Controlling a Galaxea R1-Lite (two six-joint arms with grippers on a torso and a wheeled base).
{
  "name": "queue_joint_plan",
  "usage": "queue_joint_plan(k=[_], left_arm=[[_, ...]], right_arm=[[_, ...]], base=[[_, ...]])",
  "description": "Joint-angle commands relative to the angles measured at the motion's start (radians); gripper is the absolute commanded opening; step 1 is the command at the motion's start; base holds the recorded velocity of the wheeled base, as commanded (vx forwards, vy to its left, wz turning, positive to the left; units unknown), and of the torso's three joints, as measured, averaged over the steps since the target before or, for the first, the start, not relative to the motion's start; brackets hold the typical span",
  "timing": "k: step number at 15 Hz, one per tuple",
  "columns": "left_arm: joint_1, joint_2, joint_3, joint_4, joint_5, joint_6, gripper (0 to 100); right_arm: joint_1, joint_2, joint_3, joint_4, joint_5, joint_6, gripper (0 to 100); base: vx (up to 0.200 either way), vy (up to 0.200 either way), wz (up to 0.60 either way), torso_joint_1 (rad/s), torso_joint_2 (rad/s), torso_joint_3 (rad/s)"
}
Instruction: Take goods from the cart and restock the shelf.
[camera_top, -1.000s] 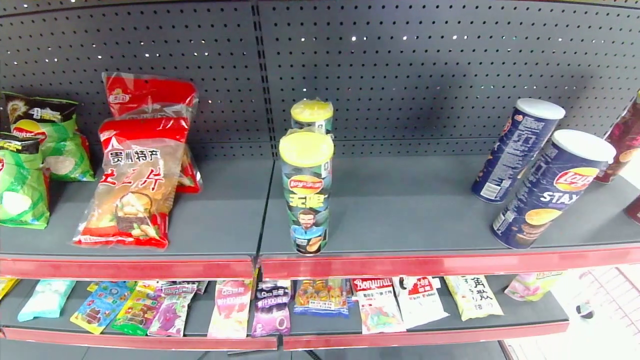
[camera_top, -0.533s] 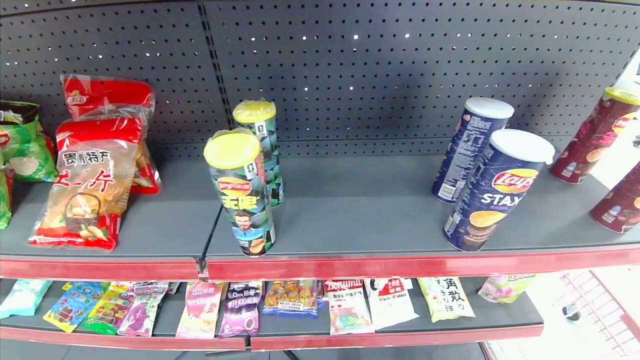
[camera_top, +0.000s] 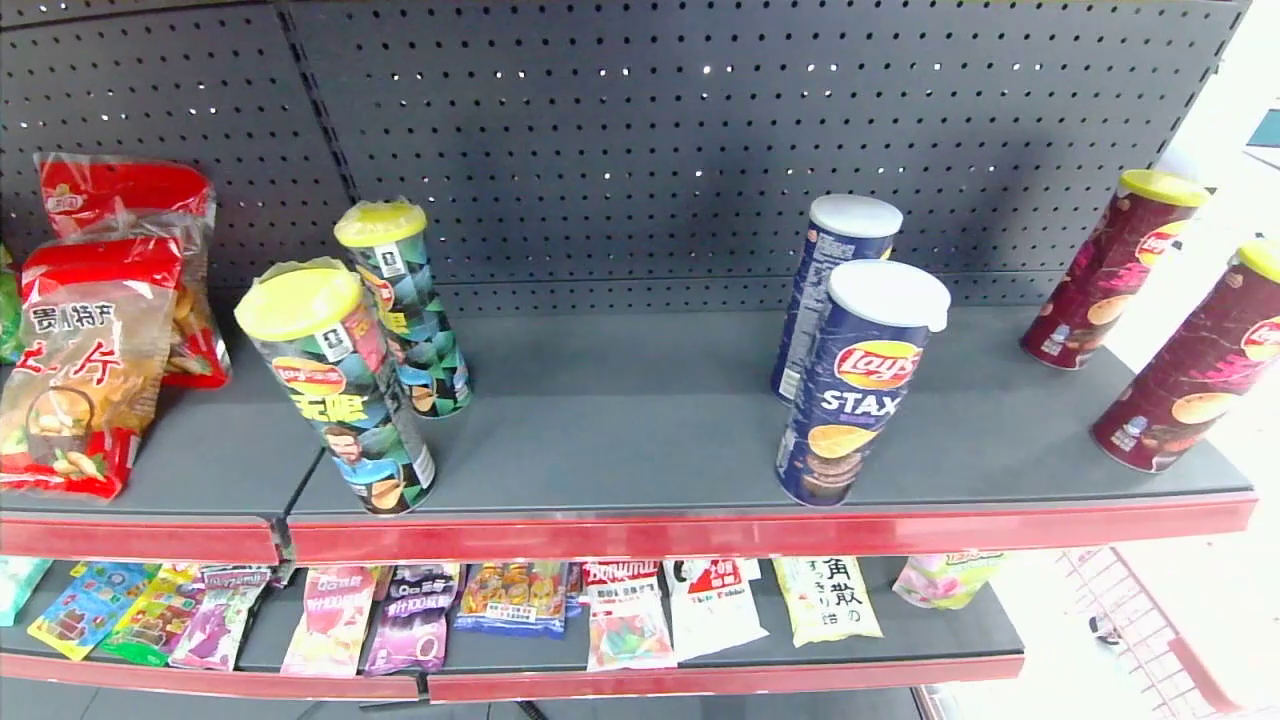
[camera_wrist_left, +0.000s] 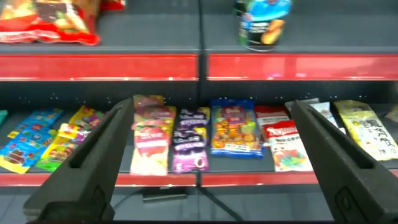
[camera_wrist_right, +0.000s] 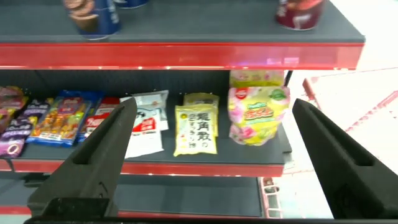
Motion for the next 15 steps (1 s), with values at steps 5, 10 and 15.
queue_joint_plan(k=[5,10,15], left_arm=[[0.001,0.001,0.0,0.0,0.001,0.0,100],[0.001,0.001,0.001,0.0,0.001,0.0,100],[0.001,0.001,0.0,0.0,0.001,-0.002,100]], right_arm=[[0.0,0.002,0.0,0.0,0.0,0.0,100],[0.0,0.002,0.0,0.0,-0.003,0.0,100],[0.0,0.002,0.0,0.0,-0.005,0.0,100]], base=[[0.0,-0.12,0.0,0.001,0.0,0.001],[0.0,0.0,0.0,0.0,0.0,0.0],[0.0,0.0,0.0,0.0,0.0,0.0]])
